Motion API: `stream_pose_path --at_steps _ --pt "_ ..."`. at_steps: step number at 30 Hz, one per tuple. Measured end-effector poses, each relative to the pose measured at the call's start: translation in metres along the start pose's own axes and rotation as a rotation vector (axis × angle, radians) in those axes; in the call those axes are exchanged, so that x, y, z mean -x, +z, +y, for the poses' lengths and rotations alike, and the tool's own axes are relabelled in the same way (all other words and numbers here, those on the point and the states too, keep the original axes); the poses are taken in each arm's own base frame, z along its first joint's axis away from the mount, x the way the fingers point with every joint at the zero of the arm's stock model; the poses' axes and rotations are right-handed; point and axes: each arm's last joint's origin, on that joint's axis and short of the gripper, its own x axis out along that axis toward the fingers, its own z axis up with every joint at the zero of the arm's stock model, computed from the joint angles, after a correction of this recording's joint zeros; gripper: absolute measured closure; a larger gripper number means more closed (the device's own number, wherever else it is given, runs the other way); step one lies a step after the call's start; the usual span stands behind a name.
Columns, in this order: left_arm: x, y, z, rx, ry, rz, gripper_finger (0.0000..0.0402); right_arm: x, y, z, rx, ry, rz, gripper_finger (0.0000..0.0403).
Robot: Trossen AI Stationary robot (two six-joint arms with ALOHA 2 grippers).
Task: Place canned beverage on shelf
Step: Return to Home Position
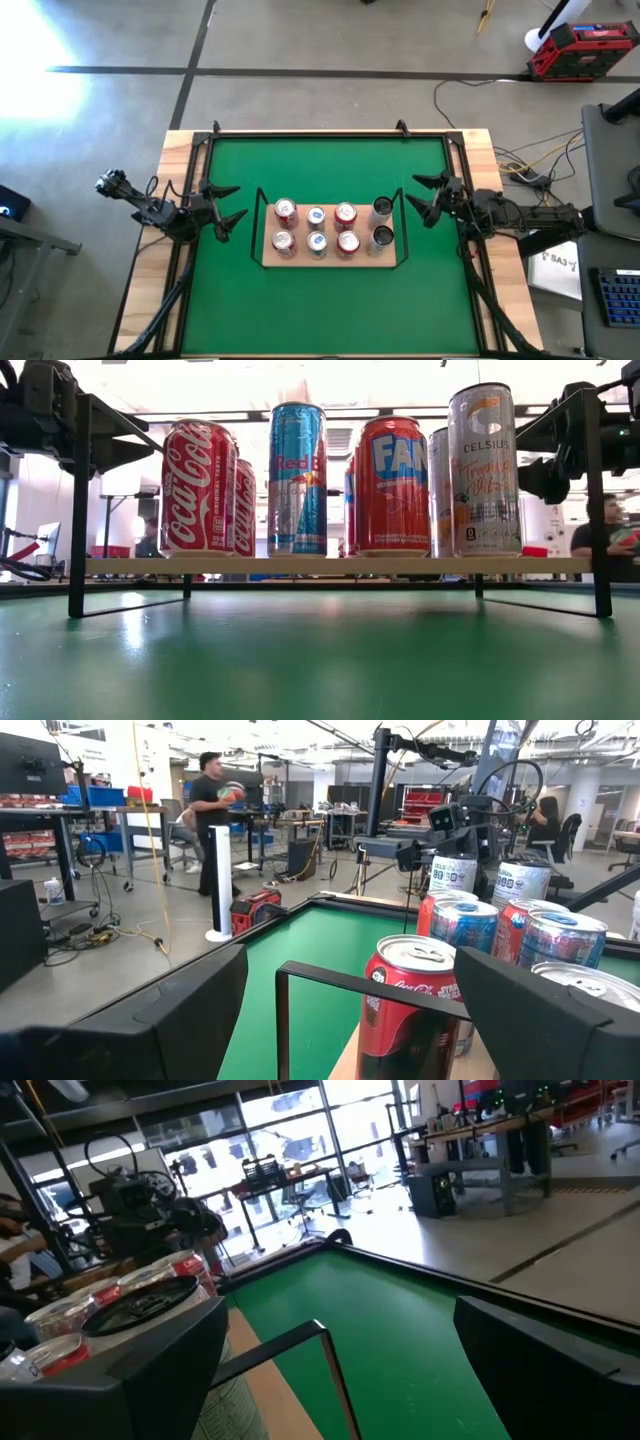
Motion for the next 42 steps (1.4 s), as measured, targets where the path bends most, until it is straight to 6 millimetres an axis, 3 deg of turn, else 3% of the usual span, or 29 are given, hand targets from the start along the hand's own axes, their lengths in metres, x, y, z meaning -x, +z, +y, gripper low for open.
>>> stream_pose_path --at_steps 42 --pt "0.0007 -0.0033 0.0009 0.006 0.001 -0.005 0.0061 0.0 0.0004 0.0001 0.0 0.001 -0.001 0.0022"
